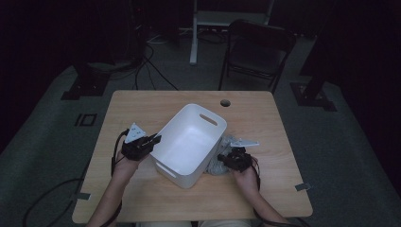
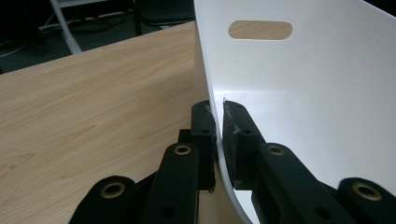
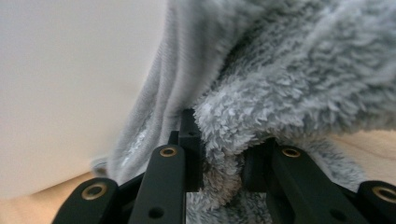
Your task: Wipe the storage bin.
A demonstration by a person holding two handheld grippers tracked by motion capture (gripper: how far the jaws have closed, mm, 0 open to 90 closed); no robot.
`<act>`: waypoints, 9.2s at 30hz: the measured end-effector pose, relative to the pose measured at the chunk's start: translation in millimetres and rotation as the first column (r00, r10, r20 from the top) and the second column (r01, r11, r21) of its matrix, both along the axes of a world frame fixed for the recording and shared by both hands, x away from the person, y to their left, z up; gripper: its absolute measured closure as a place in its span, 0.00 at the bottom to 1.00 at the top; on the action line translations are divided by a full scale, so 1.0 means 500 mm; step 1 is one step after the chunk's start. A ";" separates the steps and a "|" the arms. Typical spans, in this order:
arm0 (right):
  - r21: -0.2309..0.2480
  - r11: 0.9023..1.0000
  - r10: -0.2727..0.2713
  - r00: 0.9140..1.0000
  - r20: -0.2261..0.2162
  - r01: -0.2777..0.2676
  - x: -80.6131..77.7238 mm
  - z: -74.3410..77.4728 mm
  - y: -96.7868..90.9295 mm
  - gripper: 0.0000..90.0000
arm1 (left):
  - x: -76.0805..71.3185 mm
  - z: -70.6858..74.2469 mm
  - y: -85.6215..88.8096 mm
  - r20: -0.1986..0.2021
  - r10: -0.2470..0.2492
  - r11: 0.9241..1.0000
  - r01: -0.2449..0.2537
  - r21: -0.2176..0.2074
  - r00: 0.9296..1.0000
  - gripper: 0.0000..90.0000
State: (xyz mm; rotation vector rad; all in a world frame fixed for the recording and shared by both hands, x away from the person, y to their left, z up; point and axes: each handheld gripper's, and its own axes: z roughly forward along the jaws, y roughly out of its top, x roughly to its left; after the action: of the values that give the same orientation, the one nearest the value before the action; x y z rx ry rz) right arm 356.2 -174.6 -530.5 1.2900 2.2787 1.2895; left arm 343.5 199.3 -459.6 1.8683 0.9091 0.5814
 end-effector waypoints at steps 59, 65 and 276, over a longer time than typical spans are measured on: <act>0.049 0.995 0.081 0.987 0.141 -0.088 -0.079 0.051 0.035 0.83 | -0.007 0.000 -0.035 0.013 0.013 1.000 -0.013 0.018 1.000 0.92; -0.014 0.999 0.051 0.998 0.041 -0.050 -0.039 -0.007 0.031 0.83 | -0.006 0.000 -0.034 0.011 0.014 1.000 -0.015 0.013 1.000 0.92; 0.044 0.993 0.105 0.988 0.109 -0.110 -0.101 0.021 -0.141 0.14 | -0.159 -0.090 0.040 -0.127 -0.082 0.997 0.080 -0.024 0.989 0.16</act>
State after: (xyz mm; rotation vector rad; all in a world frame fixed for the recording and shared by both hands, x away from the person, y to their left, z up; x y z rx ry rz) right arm 305.7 -244.8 -520.2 1.0982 2.2824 1.4238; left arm 263.9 219.3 -504.9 1.9331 0.9135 0.4061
